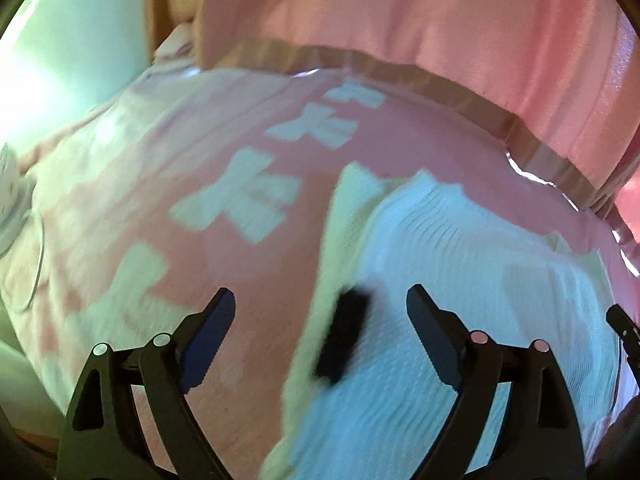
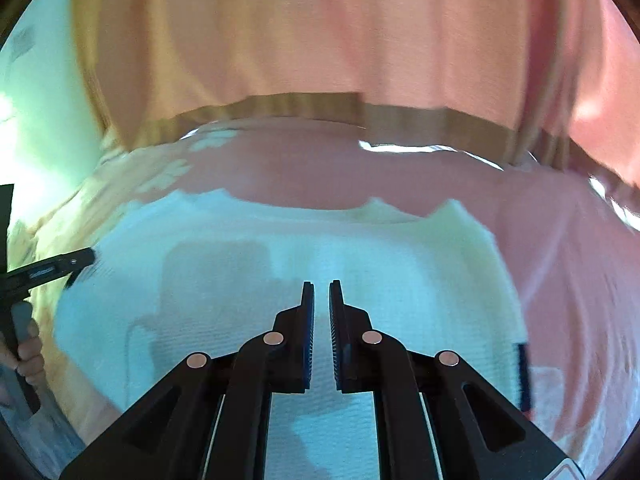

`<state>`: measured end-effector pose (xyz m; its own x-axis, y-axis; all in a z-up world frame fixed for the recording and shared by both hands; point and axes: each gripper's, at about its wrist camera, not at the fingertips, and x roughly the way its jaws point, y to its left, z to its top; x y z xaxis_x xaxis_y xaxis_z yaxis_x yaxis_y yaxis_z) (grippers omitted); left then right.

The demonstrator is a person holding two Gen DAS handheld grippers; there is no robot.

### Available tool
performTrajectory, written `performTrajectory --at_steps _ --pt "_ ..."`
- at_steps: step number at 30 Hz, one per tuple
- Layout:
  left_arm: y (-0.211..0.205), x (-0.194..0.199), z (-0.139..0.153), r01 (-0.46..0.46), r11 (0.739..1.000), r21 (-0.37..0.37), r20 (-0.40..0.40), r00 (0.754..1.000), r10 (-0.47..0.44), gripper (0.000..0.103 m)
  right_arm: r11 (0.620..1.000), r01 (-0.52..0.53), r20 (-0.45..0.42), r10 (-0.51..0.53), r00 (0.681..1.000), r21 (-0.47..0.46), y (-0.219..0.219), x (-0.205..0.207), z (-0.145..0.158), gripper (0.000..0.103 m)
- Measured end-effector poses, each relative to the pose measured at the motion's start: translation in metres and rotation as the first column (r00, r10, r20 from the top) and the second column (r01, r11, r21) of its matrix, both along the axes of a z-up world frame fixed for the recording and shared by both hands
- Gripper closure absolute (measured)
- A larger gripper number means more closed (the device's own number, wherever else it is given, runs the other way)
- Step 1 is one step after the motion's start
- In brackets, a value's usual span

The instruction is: Fold small clothes

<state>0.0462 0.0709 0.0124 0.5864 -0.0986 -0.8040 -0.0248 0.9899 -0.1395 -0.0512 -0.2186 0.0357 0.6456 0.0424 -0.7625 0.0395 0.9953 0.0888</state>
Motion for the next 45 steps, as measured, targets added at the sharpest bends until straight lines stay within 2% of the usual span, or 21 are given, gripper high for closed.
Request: performTrajectory --at_steps 4,7,9,11,12,14,16,18,21,25,29,33,35,37,39,40,42,44,45 --pt "0.006 -0.013 -0.008 0.013 0.999 -0.034 -0.014 1.000 -0.013 0.018 0.998 -0.060 -0.004 0.060 0.998 0.012 0.035 0.000 -0.002 0.095" --pt "0.006 -0.014 -0.020 0.030 0.995 -0.094 -0.057 0.998 -0.036 0.017 0.997 -0.079 -0.029 0.080 0.996 0.012 0.054 0.003 -0.012 0.095" --pt "0.008 -0.011 -0.031 0.014 0.985 -0.170 -0.099 0.995 -0.031 0.016 0.997 -0.082 -0.073 0.081 0.994 0.000 0.059 0.008 -0.027 0.095" --pt "0.007 -0.011 -0.031 0.003 0.983 -0.185 -0.093 0.995 -0.021 0.014 0.996 -0.089 -0.122 0.086 0.989 -0.019 0.060 0.012 -0.051 0.097" --pt "0.005 -0.009 -0.031 0.006 0.983 -0.185 -0.096 0.995 -0.025 0.015 0.995 -0.091 -0.094 0.087 0.992 -0.030 0.060 0.009 -0.052 0.097" --pt "0.004 -0.008 -0.030 0.006 0.980 -0.198 -0.094 0.995 -0.025 0.023 0.992 -0.104 -0.094 0.097 0.991 -0.069 0.065 0.009 -0.053 0.097" --pt "0.002 -0.006 -0.028 0.035 0.961 -0.275 -0.097 0.993 -0.064 0.058 0.989 -0.112 -0.091 0.103 0.991 -0.095 0.069 0.008 -0.054 0.097" --pt "0.002 -0.006 -0.024 0.034 0.941 -0.336 -0.105 0.992 -0.073 0.071 0.989 -0.116 -0.079 0.109 0.991 -0.088 0.067 0.006 -0.055 0.097" --pt "-0.007 -0.011 -0.003 0.069 0.935 -0.349 -0.060 0.994 -0.095 0.074 0.989 -0.122 -0.063 0.117 0.991 -0.082 0.065 0.005 -0.057 0.097" --pt "-0.031 -0.027 0.048 0.155 0.911 -0.382 0.052 0.988 -0.146 0.075 0.990 -0.129 -0.061 0.125 0.990 -0.062 0.062 0.005 -0.056 0.097" --pt "-0.082 -0.036 0.088 0.264 0.878 -0.400 0.121 0.964 -0.235 0.075 0.991 -0.131 -0.060 0.131 0.990 0.010 0.050 0.004 -0.051 0.098" --pt "-0.161 -0.043 0.107 0.380 0.859 -0.344 0.147 0.925 -0.351 0.075 0.997 -0.032 -0.062 0.036 0.997 0.065 0.004 -0.019 -0.011 0.095" --pt "-0.201 -0.049 0.106 0.422 0.845 -0.327 0.141 0.906 -0.398 0.075 0.997 0.019 -0.055 -0.015 0.998 0.072 -0.027 -0.036 0.007 0.094" --pt "-0.236 -0.055 0.097 0.455 0.834 -0.313 0.121 0.890 -0.440 0.075 0.994 0.094 -0.039 -0.092 0.995 0.054 -0.066 -0.061 0.021 0.083" --pt "-0.266 -0.059 0.078 0.466 0.834 -0.295 0.076 0.882 -0.466 0.075 0.985 0.162 -0.038 -0.160 0.986 0.059 -0.102 -0.083 0.023 0.077" --pt "-0.282 -0.062 0.066 0.474 0.837 -0.274 0.046 0.875 -0.481 0.071 0.978 0.197 -0.046 -0.194 0.980 0.073 -0.119 -0.092 0.020 0.076" --pt "-0.308 -0.070 0.038 0.479 0.850 -0.217 -0.008 0.870 -0.493 0.064 0.948 0.269 -0.090 -0.257 0.962 0.169 -0.146 -0.099 0.013 0.073" --pt "-0.315 -0.077 0.025 0.471 0.864 -0.179 -0.035 0.874 -0.484 0.062 0.932 0.263 -0.091 -0.248 0.964 0.247 -0.159 -0.101 0.011 0.070" --pt "-0.311 -0.088 0.026 0.476 0.861 -0.180 -0.015 0.874 -0.486 0.052 0.933 0.274 -0.087 -0.260 0.962 0.233 -0.163 -0.101 0.013 0.069"
